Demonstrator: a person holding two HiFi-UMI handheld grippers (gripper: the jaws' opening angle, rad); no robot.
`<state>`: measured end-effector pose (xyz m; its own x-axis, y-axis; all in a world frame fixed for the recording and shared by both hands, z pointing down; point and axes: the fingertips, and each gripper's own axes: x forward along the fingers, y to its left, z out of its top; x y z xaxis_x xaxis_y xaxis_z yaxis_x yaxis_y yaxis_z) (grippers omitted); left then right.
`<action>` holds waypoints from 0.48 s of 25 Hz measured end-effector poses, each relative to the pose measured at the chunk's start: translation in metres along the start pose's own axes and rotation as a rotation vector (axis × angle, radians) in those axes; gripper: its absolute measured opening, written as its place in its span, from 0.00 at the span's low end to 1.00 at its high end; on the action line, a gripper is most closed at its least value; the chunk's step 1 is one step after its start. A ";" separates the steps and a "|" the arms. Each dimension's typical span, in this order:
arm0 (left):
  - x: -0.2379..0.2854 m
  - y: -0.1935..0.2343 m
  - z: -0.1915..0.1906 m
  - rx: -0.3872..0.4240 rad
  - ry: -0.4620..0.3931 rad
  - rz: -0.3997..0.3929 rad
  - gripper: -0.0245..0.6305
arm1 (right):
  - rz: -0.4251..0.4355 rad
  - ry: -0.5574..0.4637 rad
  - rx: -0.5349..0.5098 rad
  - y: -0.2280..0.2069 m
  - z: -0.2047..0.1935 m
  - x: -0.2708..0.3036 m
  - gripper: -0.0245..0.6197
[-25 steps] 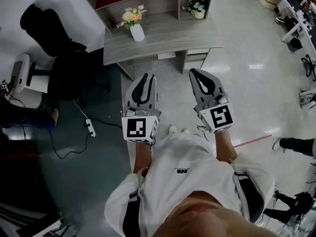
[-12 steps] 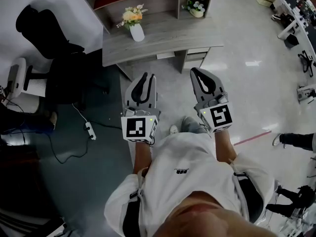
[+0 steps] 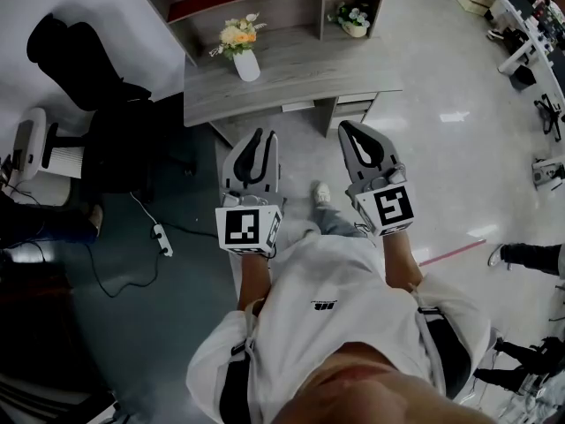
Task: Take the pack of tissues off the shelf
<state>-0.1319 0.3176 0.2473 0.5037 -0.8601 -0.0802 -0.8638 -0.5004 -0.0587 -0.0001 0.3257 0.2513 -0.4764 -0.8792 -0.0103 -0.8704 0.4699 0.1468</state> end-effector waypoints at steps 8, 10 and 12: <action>0.039 0.016 -0.003 0.004 0.011 0.013 0.17 | 0.018 0.032 0.005 -0.025 -0.009 0.035 0.08; 0.050 0.022 -0.005 0.002 0.015 0.016 0.17 | 0.024 0.004 0.012 -0.032 -0.009 0.047 0.08; 0.062 0.027 -0.008 0.000 0.019 0.018 0.17 | 0.022 0.026 0.019 -0.039 -0.013 0.058 0.08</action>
<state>-0.1243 0.2500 0.2485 0.4876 -0.8708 -0.0623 -0.8728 -0.4847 -0.0570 0.0080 0.2549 0.2581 -0.4926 -0.8701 0.0182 -0.8619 0.4906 0.1279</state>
